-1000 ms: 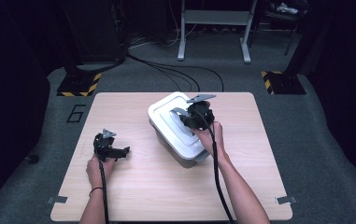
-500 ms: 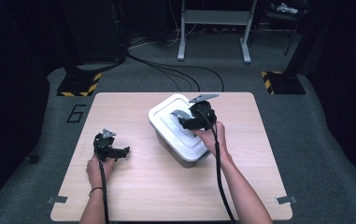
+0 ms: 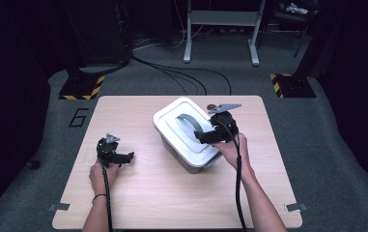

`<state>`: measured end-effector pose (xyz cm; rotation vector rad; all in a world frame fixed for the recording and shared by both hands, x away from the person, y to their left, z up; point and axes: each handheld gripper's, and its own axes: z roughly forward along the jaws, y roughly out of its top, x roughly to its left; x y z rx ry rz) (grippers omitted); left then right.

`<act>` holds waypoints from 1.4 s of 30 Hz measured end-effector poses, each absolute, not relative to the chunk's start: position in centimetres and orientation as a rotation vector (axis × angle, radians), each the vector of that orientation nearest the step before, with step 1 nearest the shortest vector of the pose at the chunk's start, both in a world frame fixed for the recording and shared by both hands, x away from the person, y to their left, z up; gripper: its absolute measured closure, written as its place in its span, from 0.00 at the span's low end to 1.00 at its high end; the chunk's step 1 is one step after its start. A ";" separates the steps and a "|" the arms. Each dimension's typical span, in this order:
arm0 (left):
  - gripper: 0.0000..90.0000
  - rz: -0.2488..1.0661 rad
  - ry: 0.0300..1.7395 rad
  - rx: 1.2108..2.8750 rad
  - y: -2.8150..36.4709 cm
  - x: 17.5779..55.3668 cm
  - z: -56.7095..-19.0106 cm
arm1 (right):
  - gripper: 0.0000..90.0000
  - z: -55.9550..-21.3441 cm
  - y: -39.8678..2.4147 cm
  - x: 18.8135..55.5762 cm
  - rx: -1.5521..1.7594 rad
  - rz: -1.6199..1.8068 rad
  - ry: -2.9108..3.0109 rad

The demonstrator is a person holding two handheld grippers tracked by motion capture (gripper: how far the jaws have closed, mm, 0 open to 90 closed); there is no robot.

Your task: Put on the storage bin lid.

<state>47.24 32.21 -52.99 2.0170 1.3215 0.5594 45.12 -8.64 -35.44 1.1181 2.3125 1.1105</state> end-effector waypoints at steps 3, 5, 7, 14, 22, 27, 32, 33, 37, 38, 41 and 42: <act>0.00 0.559 1.322 2.017 32.2 47.2 -53.0 | 0.14 -35.6 -9.2 44.3 1.111 1.099 2.316; 0.00 0.559 1.321 2.017 32.2 47.2 -53.0 | 0.14 -35.7 -9.6 43.6 1.108 1.099 2.319; 0.00 0.559 1.322 2.017 32.2 47.2 -53.0 | 0.13 -35.8 -10.0 43.0 1.097 1.086 2.321; 0.00 0.559 1.322 2.016 32.2 47.2 -53.0 | 0.09 -36.3 -11.0 41.1 1.073 1.068 2.344; 0.00 0.559 1.322 2.017 32.2 47.2 -53.0 | 0.08 -38.0 -12.8 38.8 1.086 1.104 2.303; 0.00 0.559 1.322 2.017 32.2 47.2 -53.0 | 0.08 -39.6 -13.9 37.3 1.096 1.100 2.288; 0.00 0.559 1.322 2.017 32.2 47.2 -53.0 | 0.07 -41.5 -14.8 36.2 1.102 1.055 2.308; 0.00 0.560 1.322 2.017 32.2 47.2 -53.0 | 0.07 -42.0 -15.0 36.0 1.113 1.047 2.314; 0.00 0.559 1.322 2.017 32.2 47.2 -53.0 | 0.07 -44.2 -15.6 35.7 1.151 1.028 2.336; 0.00 0.559 1.322 2.017 32.2 47.2 -53.0 | 0.07 -44.7 -15.7 35.6 1.166 1.025 2.333; 0.00 0.559 1.322 2.017 32.2 47.2 -53.0 | 0.07 -46.2 -15.8 35.6 1.182 0.996 2.350; 0.00 0.559 1.321 2.017 32.2 47.2 -53.0 | 0.07 -46.8 -15.9 35.6 1.199 0.993 2.356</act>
